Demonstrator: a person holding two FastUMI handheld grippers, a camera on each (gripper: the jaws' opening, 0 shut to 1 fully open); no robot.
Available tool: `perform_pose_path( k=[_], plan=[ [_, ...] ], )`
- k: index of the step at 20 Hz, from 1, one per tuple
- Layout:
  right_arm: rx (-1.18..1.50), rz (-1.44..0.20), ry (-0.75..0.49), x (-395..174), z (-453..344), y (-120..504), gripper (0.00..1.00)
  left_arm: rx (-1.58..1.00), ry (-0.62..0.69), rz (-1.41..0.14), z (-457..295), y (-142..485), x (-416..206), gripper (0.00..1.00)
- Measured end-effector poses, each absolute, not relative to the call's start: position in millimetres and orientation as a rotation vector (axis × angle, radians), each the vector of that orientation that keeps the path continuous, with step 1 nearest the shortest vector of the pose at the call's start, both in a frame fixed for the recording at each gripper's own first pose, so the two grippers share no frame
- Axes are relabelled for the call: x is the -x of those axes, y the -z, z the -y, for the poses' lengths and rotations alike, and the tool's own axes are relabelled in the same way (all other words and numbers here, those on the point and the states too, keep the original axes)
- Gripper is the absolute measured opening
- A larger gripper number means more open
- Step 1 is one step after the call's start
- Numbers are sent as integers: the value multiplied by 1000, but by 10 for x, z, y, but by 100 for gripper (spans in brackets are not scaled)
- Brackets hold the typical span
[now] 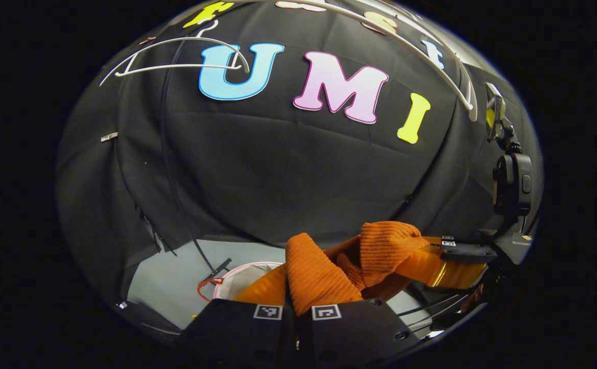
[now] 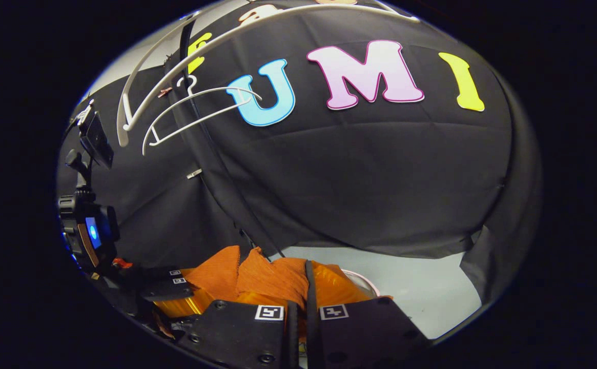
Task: Grasp the clothes on the hanger with both hands and then place them into the laundry hamper below.
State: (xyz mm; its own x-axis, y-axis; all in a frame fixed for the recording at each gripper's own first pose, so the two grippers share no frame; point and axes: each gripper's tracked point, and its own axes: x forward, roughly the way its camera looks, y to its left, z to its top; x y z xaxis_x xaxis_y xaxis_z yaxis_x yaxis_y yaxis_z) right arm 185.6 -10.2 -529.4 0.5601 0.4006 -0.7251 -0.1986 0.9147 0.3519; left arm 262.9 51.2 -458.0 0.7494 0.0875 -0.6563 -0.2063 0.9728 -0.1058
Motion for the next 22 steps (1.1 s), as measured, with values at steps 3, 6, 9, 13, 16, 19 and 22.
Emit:
perform_pose_path(
  k=[3,6,9,13,16,19,22],
  plan=[
    [-241,-933,-355,-1848,116,5339,11,178,-168,-712,-583,4607,-2653,8],
    [-188,-972,-350,-1818,174,5441,19,141,-151,-752,-583,4703,-2659,9],
    [-134,-990,-359,-1793,200,5515,37,119,-136,-791,-594,4822,-2614,24],
    [-65,-982,-333,-1857,365,5563,99,181,-139,-833,-610,5013,-2567,99],
    [-85,-982,-326,-1821,401,5534,99,193,-163,-819,-632,4942,-2558,95],
    [-87,-977,-328,-1803,410,5501,99,171,-151,-770,-618,4813,-2554,95],
    [-98,-965,-330,-1790,400,5442,99,193,-137,-724,-551,4691,-2529,95]
  ],
)
